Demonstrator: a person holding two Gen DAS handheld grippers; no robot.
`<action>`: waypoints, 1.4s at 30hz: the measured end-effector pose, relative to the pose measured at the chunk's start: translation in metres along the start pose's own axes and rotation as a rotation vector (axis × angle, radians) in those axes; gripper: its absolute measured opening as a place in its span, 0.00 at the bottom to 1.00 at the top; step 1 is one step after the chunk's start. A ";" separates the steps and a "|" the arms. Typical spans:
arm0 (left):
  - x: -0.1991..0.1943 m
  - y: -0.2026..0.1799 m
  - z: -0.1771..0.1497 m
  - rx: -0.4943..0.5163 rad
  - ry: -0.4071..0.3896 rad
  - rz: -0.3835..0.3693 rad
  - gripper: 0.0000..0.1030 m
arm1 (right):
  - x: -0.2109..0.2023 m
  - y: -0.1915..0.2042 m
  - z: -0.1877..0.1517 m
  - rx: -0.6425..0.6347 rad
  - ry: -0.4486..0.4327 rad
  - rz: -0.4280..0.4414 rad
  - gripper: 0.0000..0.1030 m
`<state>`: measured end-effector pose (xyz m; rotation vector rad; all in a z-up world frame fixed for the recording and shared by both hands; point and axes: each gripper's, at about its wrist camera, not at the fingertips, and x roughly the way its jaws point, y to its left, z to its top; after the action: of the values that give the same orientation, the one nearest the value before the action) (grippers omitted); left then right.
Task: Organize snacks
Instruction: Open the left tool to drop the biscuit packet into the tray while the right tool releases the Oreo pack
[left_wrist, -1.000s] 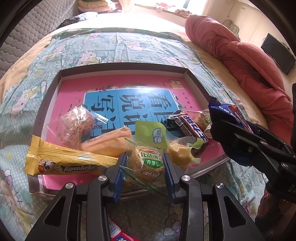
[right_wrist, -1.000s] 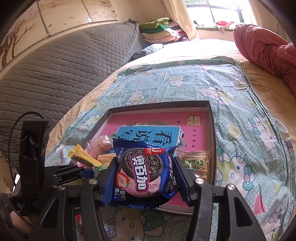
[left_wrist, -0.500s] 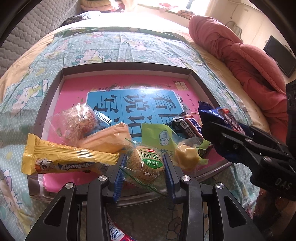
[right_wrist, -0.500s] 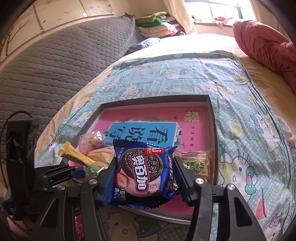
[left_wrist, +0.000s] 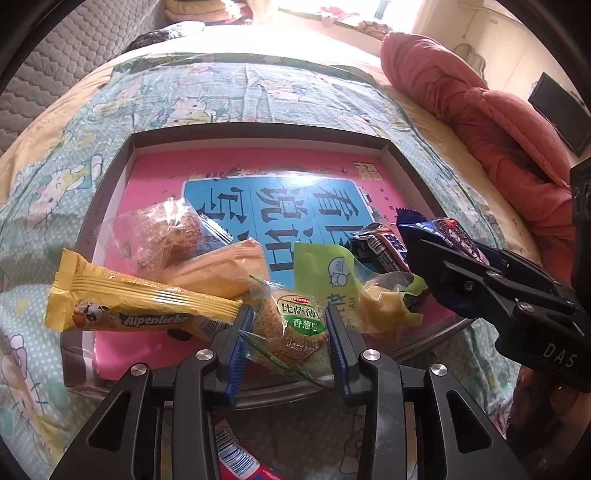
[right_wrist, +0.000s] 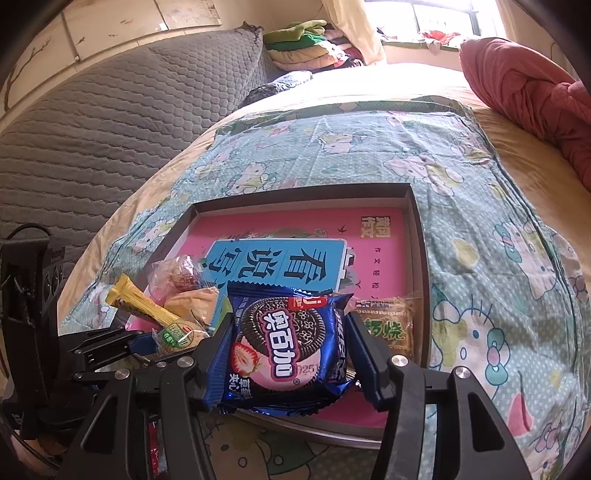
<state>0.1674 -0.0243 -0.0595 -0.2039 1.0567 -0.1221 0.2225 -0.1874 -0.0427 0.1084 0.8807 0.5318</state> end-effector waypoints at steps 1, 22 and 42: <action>0.000 0.000 0.000 0.000 0.003 -0.002 0.38 | 0.001 -0.001 0.000 0.005 0.005 0.003 0.56; -0.010 -0.006 0.001 -0.003 0.010 -0.008 0.40 | -0.007 -0.005 0.002 0.036 -0.016 0.025 0.58; -0.040 -0.011 0.004 0.007 -0.038 0.016 0.54 | -0.025 -0.006 0.006 0.032 -0.064 0.032 0.58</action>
<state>0.1515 -0.0269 -0.0213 -0.1904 1.0202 -0.1072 0.2166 -0.2039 -0.0235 0.1685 0.8266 0.5415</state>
